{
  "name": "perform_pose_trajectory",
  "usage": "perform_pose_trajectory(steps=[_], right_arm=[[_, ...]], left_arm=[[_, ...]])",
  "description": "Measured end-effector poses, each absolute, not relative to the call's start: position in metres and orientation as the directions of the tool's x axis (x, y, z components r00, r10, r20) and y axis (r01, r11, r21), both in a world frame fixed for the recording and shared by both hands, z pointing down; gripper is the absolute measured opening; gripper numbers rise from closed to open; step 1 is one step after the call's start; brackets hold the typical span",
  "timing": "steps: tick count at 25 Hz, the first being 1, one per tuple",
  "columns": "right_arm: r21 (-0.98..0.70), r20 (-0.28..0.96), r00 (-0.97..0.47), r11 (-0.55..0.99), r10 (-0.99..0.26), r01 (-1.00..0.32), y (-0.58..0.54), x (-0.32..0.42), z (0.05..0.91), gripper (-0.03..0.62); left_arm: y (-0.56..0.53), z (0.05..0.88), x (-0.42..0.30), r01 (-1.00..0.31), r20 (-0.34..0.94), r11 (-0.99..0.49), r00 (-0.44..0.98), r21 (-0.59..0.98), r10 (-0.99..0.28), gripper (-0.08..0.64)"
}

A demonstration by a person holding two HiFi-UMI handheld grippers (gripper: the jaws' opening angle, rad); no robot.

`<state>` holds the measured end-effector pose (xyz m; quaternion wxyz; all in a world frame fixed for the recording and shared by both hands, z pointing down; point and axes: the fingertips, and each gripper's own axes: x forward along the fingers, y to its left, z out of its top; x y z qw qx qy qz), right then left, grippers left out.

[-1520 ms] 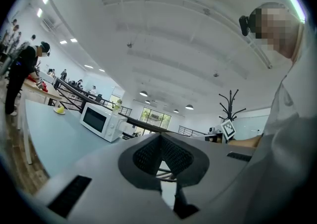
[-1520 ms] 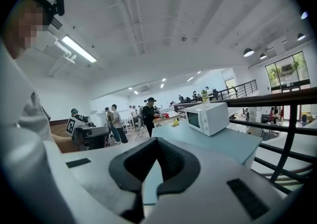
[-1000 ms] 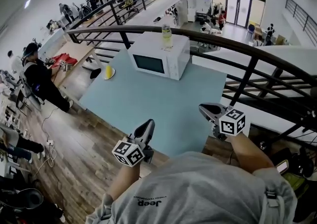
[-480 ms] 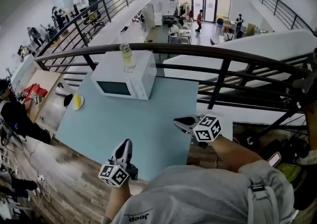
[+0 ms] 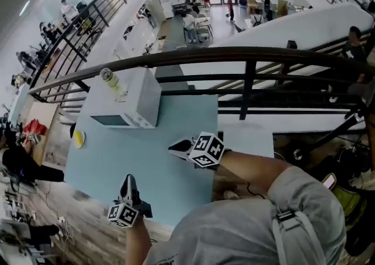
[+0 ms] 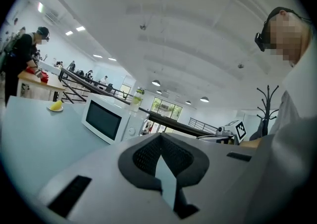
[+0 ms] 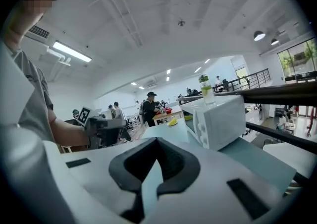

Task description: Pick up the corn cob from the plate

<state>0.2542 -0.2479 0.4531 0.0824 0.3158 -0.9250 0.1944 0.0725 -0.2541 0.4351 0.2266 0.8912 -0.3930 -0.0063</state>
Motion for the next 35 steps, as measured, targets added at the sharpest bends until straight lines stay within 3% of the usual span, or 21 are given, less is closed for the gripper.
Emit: perform_pose_trajectory(steps=[7, 10, 15, 22, 35], right_arm=[[-0.290, 0.270, -0.825, 0.775, -0.496, -0.561, -0.324, 0.172, 0.430, 0.015], [-0.304, 0.278, -0.809, 0.751, -0.519, -0.586, -0.405, 0.104, 0.450, 0.015], [-0.187, 0.318, -0.790, 0.782, -0.525, -0.595, -0.521, -0.016, 0.471, 0.017], [-0.250, 0.380, -0.747, 0.717, -0.545, -0.651, -0.662, -0.134, 0.510, 0.020], [-0.287, 0.544, -0.692, 0.669, -0.475, -0.686, -0.826, -0.268, 0.623, 0.164]], left_arm=[[-0.304, 0.410, -0.004, -0.767, 0.121, -0.539, 0.607, 0.348, -0.785, 0.017], [-0.370, 0.428, -0.080, -0.778, 0.095, -0.524, 0.585, 0.346, -0.806, 0.017], [-0.458, 0.457, -0.193, -0.820, 0.076, -0.460, 0.511, 0.339, -0.856, 0.017], [-0.550, 0.509, -0.279, -0.867, 0.118, -0.403, 0.451, 0.294, -0.885, 0.017], [-0.653, 0.599, -0.348, -0.903, 0.154, -0.323, 0.375, 0.283, -0.914, 0.017]])
